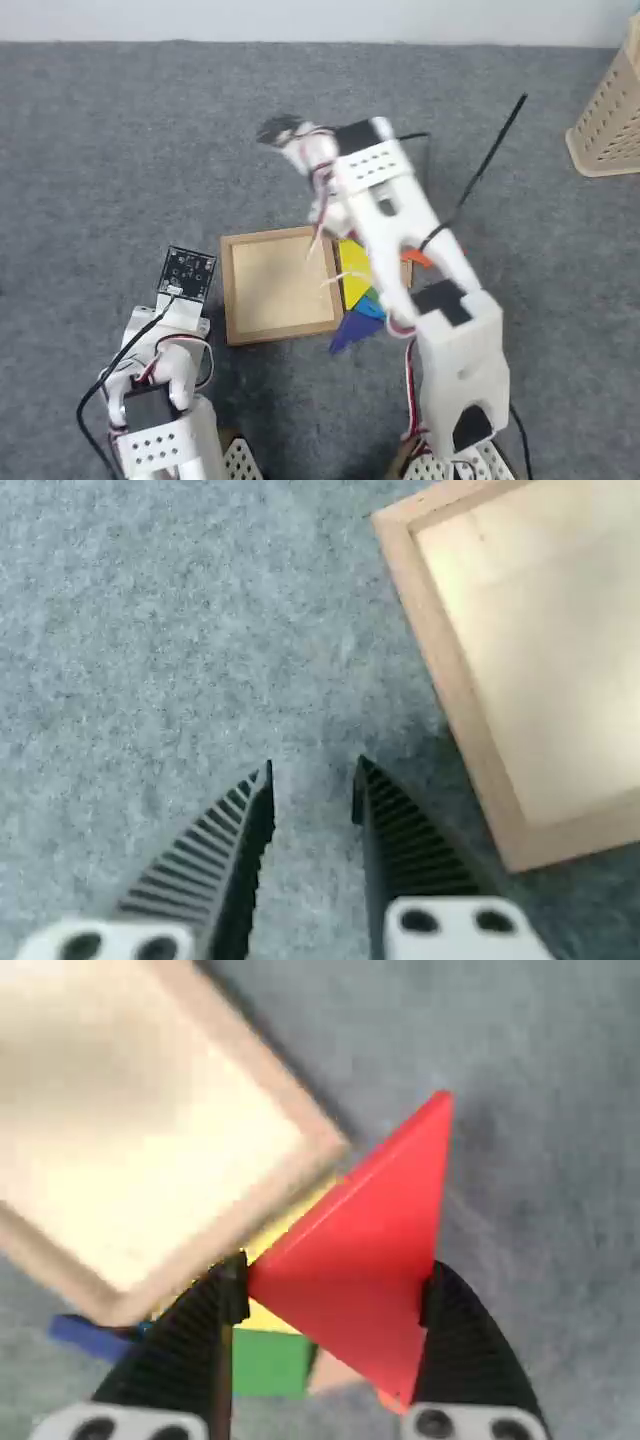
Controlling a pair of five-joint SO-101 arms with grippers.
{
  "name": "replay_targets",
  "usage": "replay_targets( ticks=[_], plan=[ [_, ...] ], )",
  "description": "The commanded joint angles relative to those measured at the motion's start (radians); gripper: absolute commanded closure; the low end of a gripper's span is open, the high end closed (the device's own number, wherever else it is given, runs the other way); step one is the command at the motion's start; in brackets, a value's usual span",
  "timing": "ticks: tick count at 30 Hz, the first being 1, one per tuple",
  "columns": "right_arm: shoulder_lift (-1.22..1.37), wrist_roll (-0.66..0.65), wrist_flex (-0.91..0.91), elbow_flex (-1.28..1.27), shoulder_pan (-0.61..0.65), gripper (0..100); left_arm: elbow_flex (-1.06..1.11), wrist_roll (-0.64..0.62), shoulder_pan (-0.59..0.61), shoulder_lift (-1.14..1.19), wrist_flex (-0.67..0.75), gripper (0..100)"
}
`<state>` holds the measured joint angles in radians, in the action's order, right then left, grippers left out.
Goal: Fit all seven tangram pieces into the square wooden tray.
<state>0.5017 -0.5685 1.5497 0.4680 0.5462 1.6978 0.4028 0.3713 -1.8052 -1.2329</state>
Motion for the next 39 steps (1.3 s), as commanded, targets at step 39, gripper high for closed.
replay_targets(
  ticks=[39],
  plan=[
    [-0.14,0.06,-0.17,-0.193,0.082,86.7,-0.013,-0.008,0.002,-0.023,-0.003,88]
  ],
)
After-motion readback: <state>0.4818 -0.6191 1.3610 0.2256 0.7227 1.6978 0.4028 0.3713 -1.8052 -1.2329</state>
